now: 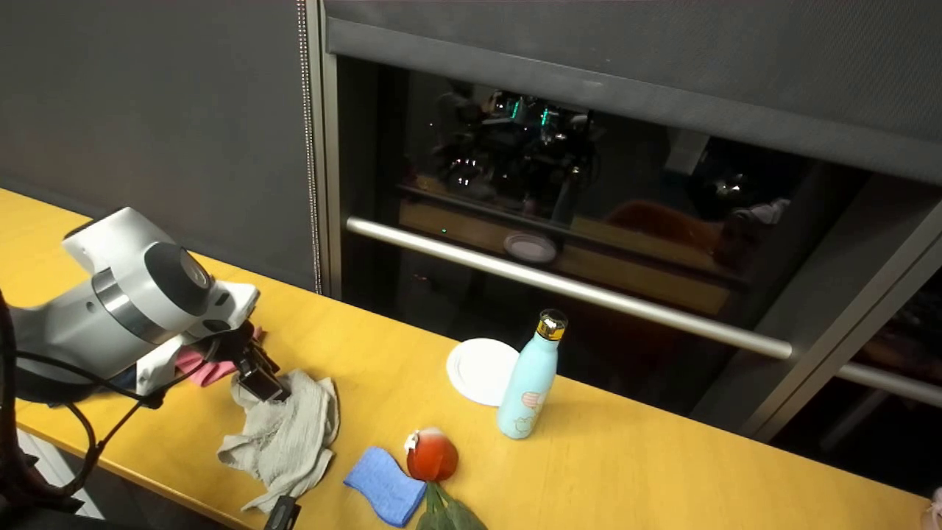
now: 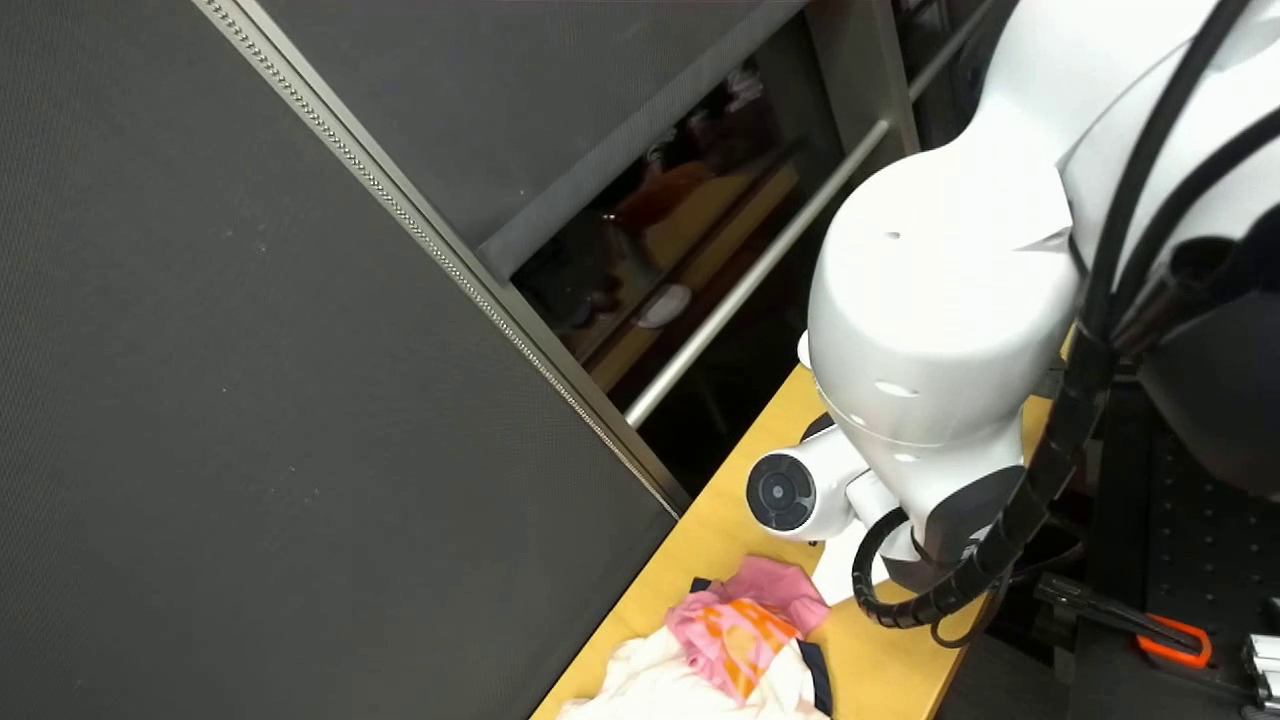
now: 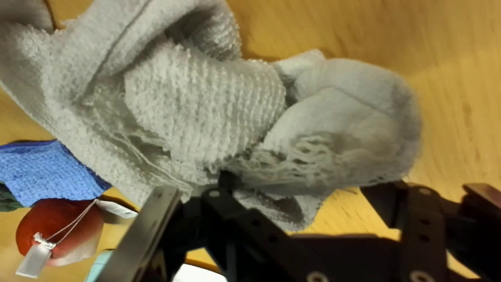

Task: Unfold the white towel and then fold it again

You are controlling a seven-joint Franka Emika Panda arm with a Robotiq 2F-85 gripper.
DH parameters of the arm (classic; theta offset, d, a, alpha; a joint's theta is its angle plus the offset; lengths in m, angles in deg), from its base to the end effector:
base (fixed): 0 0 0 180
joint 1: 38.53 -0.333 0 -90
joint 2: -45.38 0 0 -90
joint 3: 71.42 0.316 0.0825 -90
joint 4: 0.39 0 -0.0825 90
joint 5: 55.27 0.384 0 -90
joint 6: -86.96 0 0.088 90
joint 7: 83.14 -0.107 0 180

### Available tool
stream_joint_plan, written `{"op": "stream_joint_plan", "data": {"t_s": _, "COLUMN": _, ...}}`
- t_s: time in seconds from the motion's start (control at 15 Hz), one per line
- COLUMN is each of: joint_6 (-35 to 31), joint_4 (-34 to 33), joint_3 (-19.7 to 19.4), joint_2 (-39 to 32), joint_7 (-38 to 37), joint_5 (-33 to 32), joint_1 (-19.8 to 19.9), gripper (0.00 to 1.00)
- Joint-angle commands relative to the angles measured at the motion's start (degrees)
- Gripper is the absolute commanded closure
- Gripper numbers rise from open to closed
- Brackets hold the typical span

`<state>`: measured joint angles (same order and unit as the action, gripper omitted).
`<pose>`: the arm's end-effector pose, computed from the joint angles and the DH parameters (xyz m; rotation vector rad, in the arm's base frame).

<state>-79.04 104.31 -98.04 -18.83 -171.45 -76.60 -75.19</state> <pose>0.5766 0.1126 -0.0274 2.5604 -1.0111 0.5193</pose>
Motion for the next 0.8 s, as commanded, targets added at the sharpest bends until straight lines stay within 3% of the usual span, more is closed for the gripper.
{"op": "stream_joint_plan", "data": {"t_s": 0.0, "joint_6": -0.8, "joint_4": -0.5, "joint_3": -2.2, "joint_2": -1.0, "joint_7": 0.4, "joint_5": 3.7, "joint_1": -2.4, "gripper": 0.48}}
{"op": "stream_joint_plan", "data": {"t_s": 0.47, "joint_6": 0.0, "joint_4": -0.1, "joint_3": -3.0, "joint_2": -0.1, "joint_7": 1.0, "joint_5": 6.6, "joint_1": -2.6, "gripper": 0.99}}
{"op": "stream_joint_plan", "data": {"t_s": 0.73, "joint_6": 0.6, "joint_4": -0.5, "joint_3": -3.8, "joint_2": 0.5, "joint_7": 1.1, "joint_5": 8.0, "joint_1": -2.1, "gripper": 0.99}}
